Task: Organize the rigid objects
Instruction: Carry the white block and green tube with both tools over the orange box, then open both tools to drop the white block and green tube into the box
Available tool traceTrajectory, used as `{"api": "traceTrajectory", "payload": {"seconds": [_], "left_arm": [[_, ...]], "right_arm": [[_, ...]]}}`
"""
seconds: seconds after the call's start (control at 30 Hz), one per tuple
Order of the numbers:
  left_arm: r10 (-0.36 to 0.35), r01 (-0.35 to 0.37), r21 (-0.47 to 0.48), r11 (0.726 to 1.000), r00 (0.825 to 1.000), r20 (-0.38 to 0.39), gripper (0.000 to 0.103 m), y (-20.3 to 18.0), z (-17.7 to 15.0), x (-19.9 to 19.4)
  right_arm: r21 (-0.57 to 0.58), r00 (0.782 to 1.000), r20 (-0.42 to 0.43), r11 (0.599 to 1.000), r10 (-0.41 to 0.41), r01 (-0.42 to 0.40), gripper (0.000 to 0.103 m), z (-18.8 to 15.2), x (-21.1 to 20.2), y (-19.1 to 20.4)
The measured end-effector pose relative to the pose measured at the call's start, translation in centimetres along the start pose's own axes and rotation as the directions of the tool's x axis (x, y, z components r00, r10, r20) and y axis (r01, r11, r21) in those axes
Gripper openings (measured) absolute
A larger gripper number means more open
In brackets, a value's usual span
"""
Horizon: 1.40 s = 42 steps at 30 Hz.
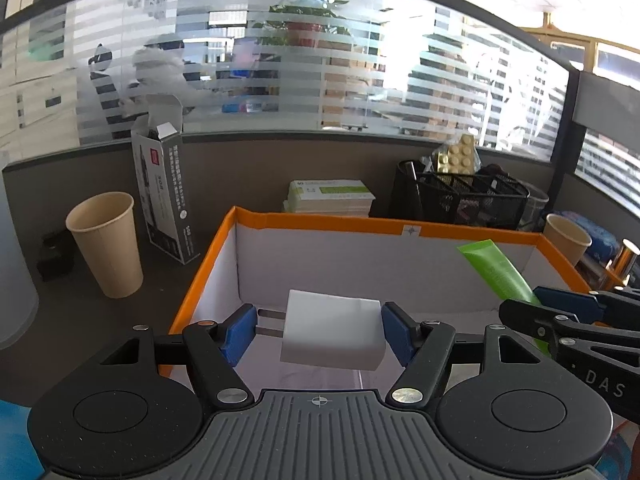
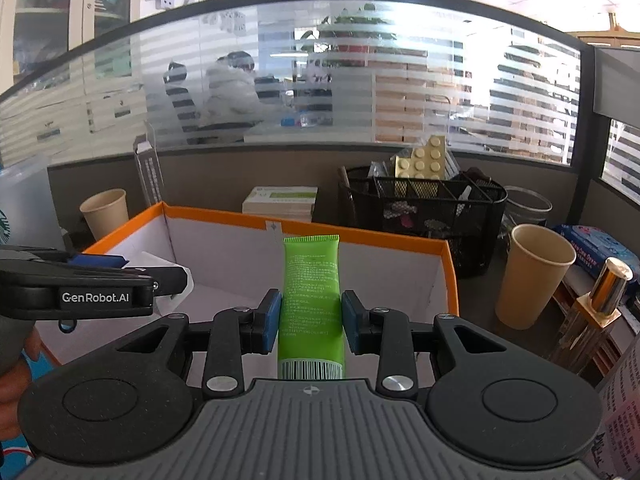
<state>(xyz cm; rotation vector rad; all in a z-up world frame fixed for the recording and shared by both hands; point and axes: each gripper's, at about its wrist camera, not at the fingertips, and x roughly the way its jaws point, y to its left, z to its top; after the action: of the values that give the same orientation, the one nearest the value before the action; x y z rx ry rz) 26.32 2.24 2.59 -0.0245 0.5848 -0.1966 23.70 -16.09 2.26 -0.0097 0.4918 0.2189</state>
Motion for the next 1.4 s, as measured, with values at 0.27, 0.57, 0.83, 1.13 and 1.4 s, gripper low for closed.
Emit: {"api": "traceTrajectory", "payload": {"seconds": [0.27,0.57,0.83,1.13,1.4], "left_arm": [[0.019,-0.019,0.023,1.000,1.000,-0.006,0.068,-0.3,-0.1,0.2],[0.041,-0.040,0.056,0.998,0.999,-0.009,0.068,-0.7,-0.3,0.4],[0.053,-0.052,0.074,0.996,0.999,-0.008,0.068,-0.9,-0.5,0.5],[0.059,-0.059,0.089,0.994,0.998,-0.004,0.068,-1.0,-0.6,0.6],[0.089,-0.088,0.132,0.987,0.996,-0.003,0.068,-1.5,-0.9,0.9]], "right_arm": [[-0.003,0.999,-0.032,1.000,-0.008,0.008,0.030,-0.3,0.6,0.1],[0.013,0.999,-0.052,1.000,-0.015,0.016,0.030,-0.7,0.3,-0.3],[-0.007,0.997,-0.073,1.000,-0.023,0.023,0.030,-1.1,0.6,0.1],[-0.052,0.994,-0.105,0.998,-0.039,0.033,0.030,-1.7,1.2,1.0],[-0.046,0.994,-0.104,0.998,-0.036,0.031,0.030,-1.7,1.4,0.9]]}}
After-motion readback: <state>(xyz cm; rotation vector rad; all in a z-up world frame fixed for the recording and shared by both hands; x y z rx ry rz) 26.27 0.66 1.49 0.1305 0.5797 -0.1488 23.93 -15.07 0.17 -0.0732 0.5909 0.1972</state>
